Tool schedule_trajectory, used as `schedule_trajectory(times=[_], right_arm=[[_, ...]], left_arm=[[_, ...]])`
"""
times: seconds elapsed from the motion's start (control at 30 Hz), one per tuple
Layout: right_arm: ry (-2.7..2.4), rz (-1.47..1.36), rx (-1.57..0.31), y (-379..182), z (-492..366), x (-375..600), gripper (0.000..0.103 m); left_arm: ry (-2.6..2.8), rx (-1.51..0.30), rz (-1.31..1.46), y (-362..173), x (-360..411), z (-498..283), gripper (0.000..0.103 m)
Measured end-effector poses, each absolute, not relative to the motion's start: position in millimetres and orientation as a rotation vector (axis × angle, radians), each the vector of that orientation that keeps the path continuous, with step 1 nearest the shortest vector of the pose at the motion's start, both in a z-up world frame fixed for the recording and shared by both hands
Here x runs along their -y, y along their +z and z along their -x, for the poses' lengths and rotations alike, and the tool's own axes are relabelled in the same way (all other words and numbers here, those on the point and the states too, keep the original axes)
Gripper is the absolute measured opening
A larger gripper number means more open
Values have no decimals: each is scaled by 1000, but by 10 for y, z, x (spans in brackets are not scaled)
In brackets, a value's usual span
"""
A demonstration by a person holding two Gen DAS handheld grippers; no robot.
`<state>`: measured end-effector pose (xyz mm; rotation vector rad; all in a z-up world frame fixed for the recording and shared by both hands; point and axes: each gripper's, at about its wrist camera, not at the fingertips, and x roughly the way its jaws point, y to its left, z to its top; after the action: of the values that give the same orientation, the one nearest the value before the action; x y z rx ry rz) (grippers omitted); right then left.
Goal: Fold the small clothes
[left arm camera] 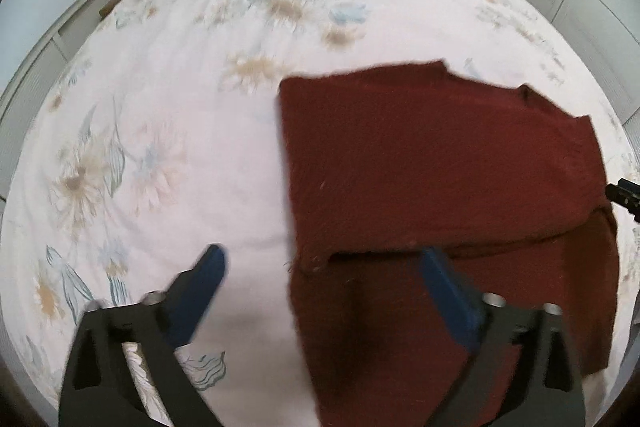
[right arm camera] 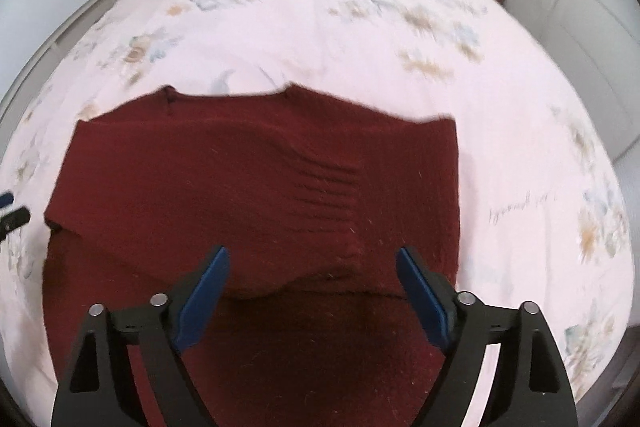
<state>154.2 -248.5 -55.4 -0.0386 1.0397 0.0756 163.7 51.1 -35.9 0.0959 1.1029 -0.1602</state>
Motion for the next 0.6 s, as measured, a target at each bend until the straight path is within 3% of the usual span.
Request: schedule_trajectory(times=[0.07,0.27,0.6], right_arm=[[91,65,-1014,-508,-1530,2364,103],[138,124,-1004,-679,-1583,1952,103],[107,148,-1063,-1387,-1733,2033,103]], left_arm=[[-174,-1076,-97,-260,-380,-1656,102],[-206,-1008,-138,-279,153,-1719,102],[-183,-1084,-224,-1030,566,-1861,102]])
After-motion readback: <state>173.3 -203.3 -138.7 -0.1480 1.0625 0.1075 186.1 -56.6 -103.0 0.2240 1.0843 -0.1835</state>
